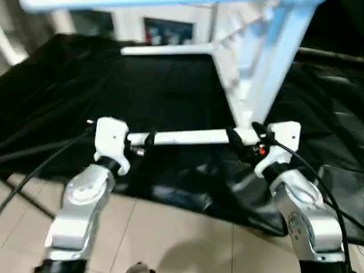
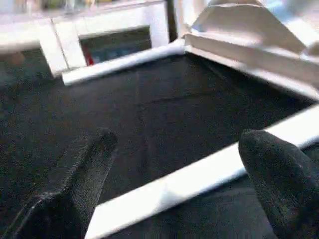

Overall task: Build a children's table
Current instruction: Flip table

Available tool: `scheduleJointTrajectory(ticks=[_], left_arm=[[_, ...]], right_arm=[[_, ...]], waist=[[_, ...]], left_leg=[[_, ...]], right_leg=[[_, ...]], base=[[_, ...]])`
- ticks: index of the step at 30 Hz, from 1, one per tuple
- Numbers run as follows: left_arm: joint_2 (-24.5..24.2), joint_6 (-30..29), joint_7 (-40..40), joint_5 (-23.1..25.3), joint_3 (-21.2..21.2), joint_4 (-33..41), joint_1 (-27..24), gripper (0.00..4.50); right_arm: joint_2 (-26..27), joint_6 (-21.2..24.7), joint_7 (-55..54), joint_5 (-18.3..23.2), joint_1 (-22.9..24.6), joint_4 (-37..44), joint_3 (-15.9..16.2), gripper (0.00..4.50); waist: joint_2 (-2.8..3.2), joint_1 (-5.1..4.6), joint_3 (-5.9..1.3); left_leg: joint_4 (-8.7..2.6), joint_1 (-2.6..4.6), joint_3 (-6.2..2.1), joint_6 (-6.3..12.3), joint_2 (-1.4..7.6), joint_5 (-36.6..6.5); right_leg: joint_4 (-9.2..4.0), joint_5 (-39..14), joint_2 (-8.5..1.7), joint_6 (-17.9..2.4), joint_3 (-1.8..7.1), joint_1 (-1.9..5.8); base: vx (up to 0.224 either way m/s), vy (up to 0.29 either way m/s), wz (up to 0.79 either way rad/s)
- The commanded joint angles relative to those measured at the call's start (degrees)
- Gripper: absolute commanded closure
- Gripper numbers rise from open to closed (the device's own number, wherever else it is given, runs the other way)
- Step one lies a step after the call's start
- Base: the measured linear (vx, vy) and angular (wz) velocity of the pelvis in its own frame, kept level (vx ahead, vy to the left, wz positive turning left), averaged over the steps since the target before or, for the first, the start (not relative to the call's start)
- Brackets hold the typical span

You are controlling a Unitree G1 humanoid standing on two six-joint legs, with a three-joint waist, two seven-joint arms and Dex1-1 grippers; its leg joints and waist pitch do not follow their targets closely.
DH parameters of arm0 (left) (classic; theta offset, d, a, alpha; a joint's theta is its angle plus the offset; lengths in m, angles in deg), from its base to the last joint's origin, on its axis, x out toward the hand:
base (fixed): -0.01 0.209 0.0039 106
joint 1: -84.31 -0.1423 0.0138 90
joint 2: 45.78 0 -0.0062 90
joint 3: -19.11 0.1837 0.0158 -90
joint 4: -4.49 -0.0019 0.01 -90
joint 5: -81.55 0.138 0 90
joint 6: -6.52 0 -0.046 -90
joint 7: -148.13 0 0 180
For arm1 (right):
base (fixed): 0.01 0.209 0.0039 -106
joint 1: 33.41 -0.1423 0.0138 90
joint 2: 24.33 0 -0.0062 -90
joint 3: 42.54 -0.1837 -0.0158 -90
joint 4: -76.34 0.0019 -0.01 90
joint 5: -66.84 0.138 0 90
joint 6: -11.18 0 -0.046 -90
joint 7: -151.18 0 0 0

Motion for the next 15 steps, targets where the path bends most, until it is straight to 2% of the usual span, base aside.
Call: scheduleJointTrajectory(ticks=[1,2,3,4,5,6,7,8,10,11,12,15], left_arm=[[-0.7,1.9,1.1,2.7,2.0,1.5,1.4,0.00],[-0.9,2.3,1.1,3.0,2.1,1.4,1.8,0.00],[-0.9,2.3,1.1,3.0,2.1,1.4,1.8,0.00],[-1.5,2.5,1.0,3.8,2.4,1.2,2.6,0.00],[-2.0,2.9,1.2,4.4,2.7,1.0,3.3,0.00],[-2.5,3.3,1.1,5.2,3.0,0.5,4.3,0.00],[-2.9,3.7,1.2,5.8,3.2,0.0,5.2,0.00],[-3.3,4.2,1.3,6.1,3.5,-0.5,5.9,0.00],[-3.7,4.6,1.4,6.4,3.6,-1.2,6.6,0.00],[-4.2,5.0,1.8,6.9,3.9,-2.7,8.0,0.00],[-4.3,5.1,1.8,7.2,3.9,-3.1,8.3,0.00],[-4.9,5.8,2.1,8.2,4.3,-5.9,11.1,0.00]], right_arm=[[-0.7,-2.7,-2.4,-2.5,-0.7,0.2,-1.8,0.27],[-0.7,-3.0,-2.8,-3.0,-0.9,0.0,-2.0,0.27],[-0.7,-3.0,-2.8,-3.0,-0.9,0.0,-2.0,0.14],[-1.1,-3.8,-3.8,-4.3,-1.3,-0.5,-2.1,0.05],[-1.5,-4.2,-4.6,-5.4,-1.7,-1.0,-2.1,0.05],[-1.9,-4.7,-5.9,-6.6,-2.3,-2.1,-2.3,0.05],[-2.3,-4.5,-6.9,-7.6,-3.1,-3.4,-2.5,0.05],[-2.3,-4.9,-7.2,-7.7,-3.8,-4.7,-2.7,0.05],[-2.4,-5.5,-7.6,-8.2,-4.6,-6.1,-2.7,0.05],[-2.4,-6.8,-7.6,-8.7,-6.7,-9.5,-2.4,0.05],[-2.4,-7.2,-7.6,-8.8,-7.3,-10.4,-2.4,0.05],[-2.6,-10.4,-7.3,-9.5,-12.9,-19.3,-1.9,0.05]], waist=[[0.58,-0.54,-2.55],[0.44,-0.70,-1.96],[0.16,-0.95,-1.53],[0.21,-0.99,-1.14],[0.01,-1.40,-0.73],[0.01,-1.40,-0.73],[0.27,-1.78,-1.10],[0.22,-2.06,-1.33],[0.20,-2.33,-1.46],[0.43,-2.45,-1.62],[0.12,-2.73,-1.66],[0.18,-3.33,-1.88]], left_leg=[[-5.30,2.53,-1.57,-3.29,4.57,-6.8],[-5.79,3.13,-1.24,-3.98,4.39,-12.4],[-6.07,3.15,-1.16,-3.94,4.27,-15.2],[-6.29,3.45,-1.10,-4.01,4.18,-18.1],[-6.41,3.93,-1.50,-4.37,3.95,-22.5],[-6.41,3.93,-1.50,-4.37,3.95,-22.5],[-6.64,3.71,-1.99,-4.84,3.83,-22.8],[-6.70,3.36,-2.15,-4.76,3.80,-21.8],[-6.92,2.76,-2.23,-4.47,3.89,-20.0],[-6.92,2.28,-2.19,-4.08,3.87,-17.9],[-6.78,2.26,-2.03,-3.74,3.66,-17.6],[-6.32,2.28,-1.84,-3.29,3.51,-16.3]], right_leg=[[-3.86,7.3,-6.44,-4.7,2.59,2.15],[-4.86,-4.0,-6.63,-5.3,2.82,1.64],[-5.41,-10.2,-6.77,-5.3,2.96,1.63],[-6.07,-17.1,-7.02,-5.0,3.03,1.39],[-7.57,-31.4,-7.72,-3.2,3.16,0.81],[-7.57,-31.4,-7.72,-3.2,3.16,0.81],[-7.72,-33.9,-7.74,-1.8,2.82,0.93],[-7.46,-30.9,-7.70,-2.1,2.76,1.12],[-7.06,-26.8,-7.65,-2.8,2.71,1.53],[-6.51,-22.5,-7.58,-3.7,2.76,1.74],[-6.46,-21.5,-7.49,-4.4,2.69,1.67],[-6.38,-20.8,-7.56,-6.0,2.70,1.47]], base=[[-0.115,-0.007,0.07],[-0.115,-0.007,0.07],[-0.124,0.000,0.06],[-0.138,0.009,0.01],[-0.138,0.009,0.01],[-0.117,0.013,-0.06],[-0.099,0.012,-0.14],[-0.099,0.012,-0.14],[-0.070,0.019,-0.16],[-0.051,0.023,-0.16],[0.000,0.000,0.00],[0.000,0.000,0.00]])
